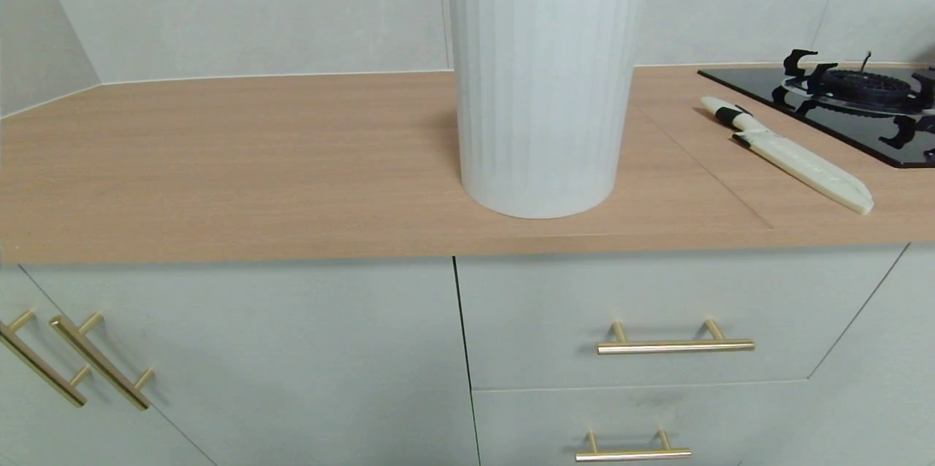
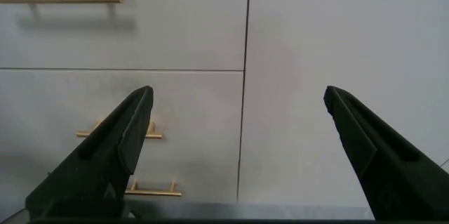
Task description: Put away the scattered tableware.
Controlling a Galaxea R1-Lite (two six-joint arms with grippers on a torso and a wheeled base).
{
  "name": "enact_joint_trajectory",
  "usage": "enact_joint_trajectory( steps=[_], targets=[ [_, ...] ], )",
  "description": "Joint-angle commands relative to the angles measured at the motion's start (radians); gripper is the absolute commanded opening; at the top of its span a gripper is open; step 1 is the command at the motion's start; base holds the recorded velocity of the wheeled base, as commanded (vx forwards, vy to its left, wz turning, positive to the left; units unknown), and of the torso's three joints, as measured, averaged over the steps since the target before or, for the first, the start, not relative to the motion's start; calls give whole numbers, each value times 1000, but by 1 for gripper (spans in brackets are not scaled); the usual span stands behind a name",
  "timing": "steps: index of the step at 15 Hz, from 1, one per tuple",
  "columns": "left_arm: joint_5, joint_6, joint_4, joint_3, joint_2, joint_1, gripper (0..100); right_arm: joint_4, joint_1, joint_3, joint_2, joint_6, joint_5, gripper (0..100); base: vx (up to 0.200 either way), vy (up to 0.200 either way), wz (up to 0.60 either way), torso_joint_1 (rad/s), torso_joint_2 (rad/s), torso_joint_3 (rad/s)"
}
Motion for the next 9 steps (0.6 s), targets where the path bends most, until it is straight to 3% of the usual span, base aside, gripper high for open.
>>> enact_joint_trajectory(
  steps=[1,4,7,9],
  targets=[
    [1,-1,0,0,1,0,100,0,1,0,2,-1,1,100,0,0,0,71,-271,-193],
    [1,-1,0,0,1,0,100,0,1,0,2,-1,1,100,0,0,0,131,-271,-258],
    [1,-1,0,0,1,0,100,0,1,0,2,-1,1,100,0,0,0,56,-531,-276],
    [1,-1,0,0,1,0,100,0,-1,0,2,-1,0,100,0,0,0,244,-479,-268]
  ],
)
